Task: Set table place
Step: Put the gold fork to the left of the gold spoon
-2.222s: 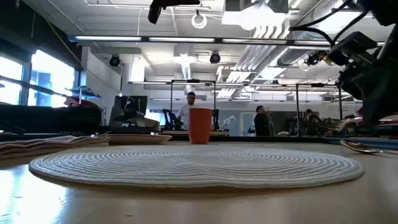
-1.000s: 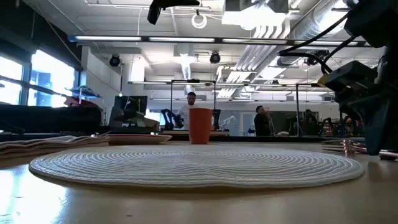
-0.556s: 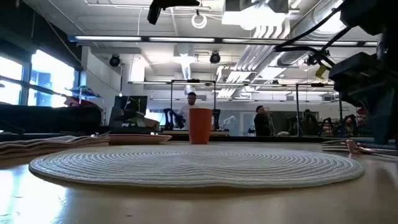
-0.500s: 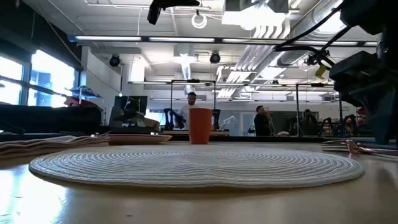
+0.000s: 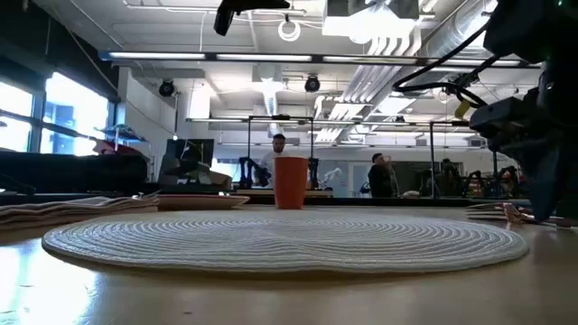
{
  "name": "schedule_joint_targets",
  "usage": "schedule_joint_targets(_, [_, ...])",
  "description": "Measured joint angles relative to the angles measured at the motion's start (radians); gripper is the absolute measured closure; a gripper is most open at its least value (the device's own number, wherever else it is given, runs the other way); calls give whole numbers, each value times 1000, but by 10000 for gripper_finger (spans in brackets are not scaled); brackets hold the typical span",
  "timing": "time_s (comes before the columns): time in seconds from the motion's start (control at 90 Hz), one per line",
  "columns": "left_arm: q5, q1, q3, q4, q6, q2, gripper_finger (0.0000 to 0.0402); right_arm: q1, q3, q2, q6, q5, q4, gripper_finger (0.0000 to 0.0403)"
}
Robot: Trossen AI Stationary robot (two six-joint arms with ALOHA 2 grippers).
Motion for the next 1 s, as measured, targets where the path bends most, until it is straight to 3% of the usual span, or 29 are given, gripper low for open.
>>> schedule_joint_targets(0.178, [0,0,0,0,-5,0,270,0,0,0,1,-4,3,391])
schedule_joint_targets(0.333, [0,0,0,0,-8,0,270,4,-1,-7,1,-33,63,401])
schedule_joint_targets(0.544, [7,0,0,0,-7,0,270,27,-20,-13,23,16,205,403])
schedule_joint_targets(0.833, [9,0,0,-1,-8,0,270,28,-61,-14,85,-10,216,401])
schedule_joint_targets(1.0, [9,0,0,-1,-7,0,270,28,-61,-20,38,-34,221,353])
